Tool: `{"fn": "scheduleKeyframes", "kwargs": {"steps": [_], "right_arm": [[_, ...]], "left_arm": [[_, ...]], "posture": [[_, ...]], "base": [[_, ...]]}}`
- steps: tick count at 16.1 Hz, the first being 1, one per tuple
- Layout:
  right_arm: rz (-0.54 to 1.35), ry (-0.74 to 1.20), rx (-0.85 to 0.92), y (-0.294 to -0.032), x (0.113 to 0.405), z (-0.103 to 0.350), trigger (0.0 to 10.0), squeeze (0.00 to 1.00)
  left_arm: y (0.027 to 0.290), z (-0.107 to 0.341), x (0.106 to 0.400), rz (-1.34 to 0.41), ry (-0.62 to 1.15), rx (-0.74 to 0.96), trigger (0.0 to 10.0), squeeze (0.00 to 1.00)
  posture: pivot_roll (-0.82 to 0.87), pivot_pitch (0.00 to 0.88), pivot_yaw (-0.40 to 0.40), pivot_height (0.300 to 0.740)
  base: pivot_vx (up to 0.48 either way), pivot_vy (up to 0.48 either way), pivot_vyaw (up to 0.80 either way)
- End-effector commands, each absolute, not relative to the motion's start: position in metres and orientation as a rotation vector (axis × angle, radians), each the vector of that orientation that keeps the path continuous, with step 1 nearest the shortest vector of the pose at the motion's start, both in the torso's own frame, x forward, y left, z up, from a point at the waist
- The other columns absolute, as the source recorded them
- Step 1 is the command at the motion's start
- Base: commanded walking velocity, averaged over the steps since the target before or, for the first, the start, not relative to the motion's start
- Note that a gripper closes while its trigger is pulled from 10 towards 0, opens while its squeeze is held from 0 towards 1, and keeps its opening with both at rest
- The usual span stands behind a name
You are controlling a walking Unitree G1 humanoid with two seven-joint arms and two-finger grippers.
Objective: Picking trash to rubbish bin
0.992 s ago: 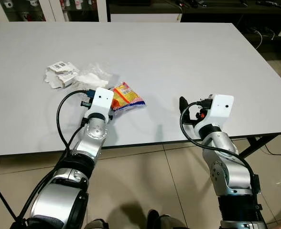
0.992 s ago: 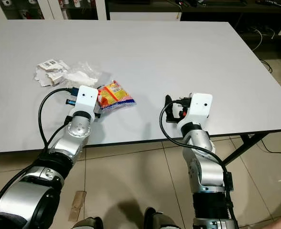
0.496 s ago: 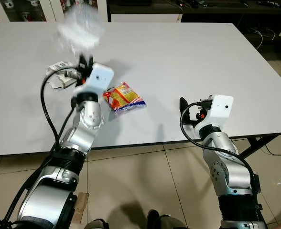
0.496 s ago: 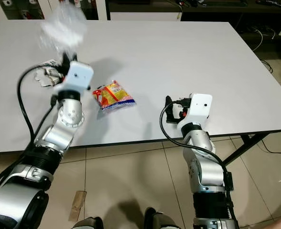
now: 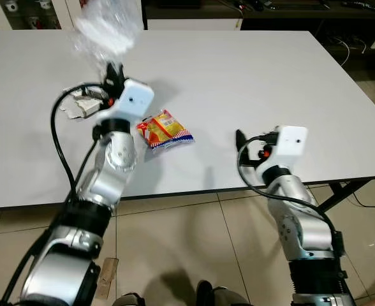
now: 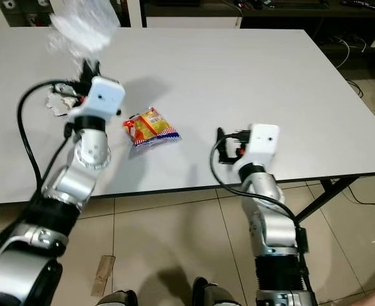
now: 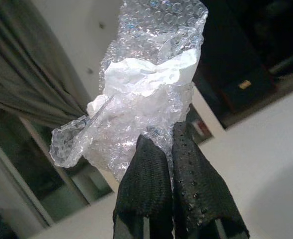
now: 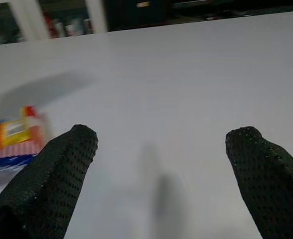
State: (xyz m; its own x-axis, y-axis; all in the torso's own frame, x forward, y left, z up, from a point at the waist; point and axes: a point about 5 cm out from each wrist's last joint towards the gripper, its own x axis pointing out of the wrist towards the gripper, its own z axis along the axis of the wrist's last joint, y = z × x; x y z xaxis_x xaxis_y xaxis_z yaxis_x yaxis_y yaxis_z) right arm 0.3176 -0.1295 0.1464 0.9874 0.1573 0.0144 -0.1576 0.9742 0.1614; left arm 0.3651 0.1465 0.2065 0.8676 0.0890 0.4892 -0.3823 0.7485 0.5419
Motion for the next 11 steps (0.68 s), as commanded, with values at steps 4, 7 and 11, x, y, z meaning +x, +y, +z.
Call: {"fn": "scheduleKeyframes", "kwargs": {"steps": [4, 7, 11], "right_arm": [[0.305, 0.005, 0.145, -0.102, 0.314, 0.148, 10.0, 0.0], [0.279, 0.018, 0.144, -0.104, 0.316, 0.146, 10.0, 0.0], [0.251, 0.021, 0.136, -0.113, 0.317, 0.145, 10.0, 0.0]], "left_arm": [[0.154, 0.177, 0.361, 0.22, -0.323, 0.621, 10.0, 0.0], [0.166, 0.173, 0.359, 0.215, -0.287, 0.558, 10.0, 0.0], [0.164, 0.167, 0.359, 0.209, -0.246, 0.544, 10.0, 0.0]], "posture": [[-0.07, 0.13, -0.059, 0.74], [-0.07, 0.131, -0.058, 0.74], [-0.08, 0.13, -0.058, 0.74]], "base": [[0.0, 0.0, 0.0], [0.0, 0.0, 0.0], [0.0, 0.37, 0.0]]}}
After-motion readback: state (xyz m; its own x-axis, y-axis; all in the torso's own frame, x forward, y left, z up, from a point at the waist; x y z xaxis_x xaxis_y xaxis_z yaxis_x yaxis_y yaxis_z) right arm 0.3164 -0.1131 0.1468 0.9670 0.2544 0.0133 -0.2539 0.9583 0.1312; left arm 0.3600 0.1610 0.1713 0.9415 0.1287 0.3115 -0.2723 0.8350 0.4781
